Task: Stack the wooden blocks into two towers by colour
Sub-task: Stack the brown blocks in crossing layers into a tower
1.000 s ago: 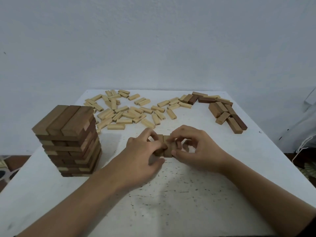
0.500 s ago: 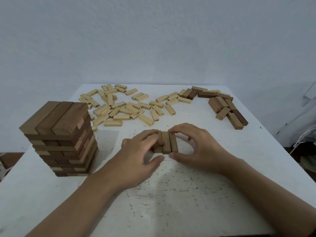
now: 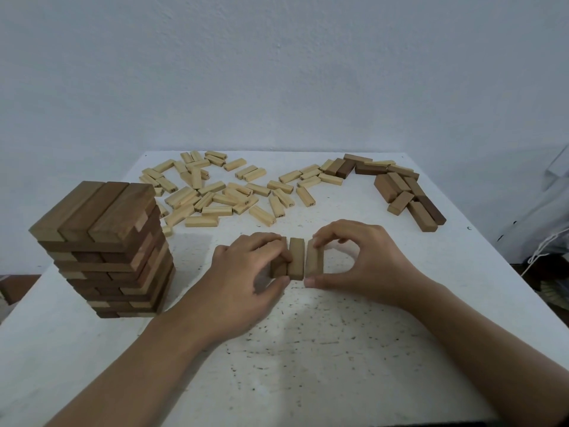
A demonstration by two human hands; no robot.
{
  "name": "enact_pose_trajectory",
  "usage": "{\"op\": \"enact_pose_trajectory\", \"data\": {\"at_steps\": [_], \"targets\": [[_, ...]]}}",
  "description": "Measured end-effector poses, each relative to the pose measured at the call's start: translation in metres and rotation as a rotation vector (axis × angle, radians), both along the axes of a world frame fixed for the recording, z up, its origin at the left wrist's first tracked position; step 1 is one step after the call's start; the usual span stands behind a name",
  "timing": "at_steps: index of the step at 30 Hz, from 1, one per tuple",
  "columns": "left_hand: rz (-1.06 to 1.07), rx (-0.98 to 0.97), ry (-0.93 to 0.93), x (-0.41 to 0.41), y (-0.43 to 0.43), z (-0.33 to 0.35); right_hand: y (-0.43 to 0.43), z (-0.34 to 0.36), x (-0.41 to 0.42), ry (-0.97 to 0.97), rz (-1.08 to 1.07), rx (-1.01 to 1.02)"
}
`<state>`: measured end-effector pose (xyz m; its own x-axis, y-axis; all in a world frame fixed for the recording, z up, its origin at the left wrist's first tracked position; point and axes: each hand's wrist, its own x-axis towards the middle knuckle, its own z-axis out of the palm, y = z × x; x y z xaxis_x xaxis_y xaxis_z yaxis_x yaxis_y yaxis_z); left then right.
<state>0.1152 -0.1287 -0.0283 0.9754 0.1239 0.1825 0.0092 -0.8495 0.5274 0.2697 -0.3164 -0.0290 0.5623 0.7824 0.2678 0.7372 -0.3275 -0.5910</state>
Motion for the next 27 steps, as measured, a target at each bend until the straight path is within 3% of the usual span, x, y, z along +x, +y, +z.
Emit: {"op": "enact_pose_trajectory", "data": {"at_steps": [13,27], "targets": [[0.14,-0.088,0.01,-0.002,0.001,0.003,-0.002,0.001,0.002,-0.006,0.079,-0.101],[0.041,-0.059,0.114,-0.007,-0.006,0.012,0.007,-0.01,-0.004,-0.075,0.128,-0.046]]}}
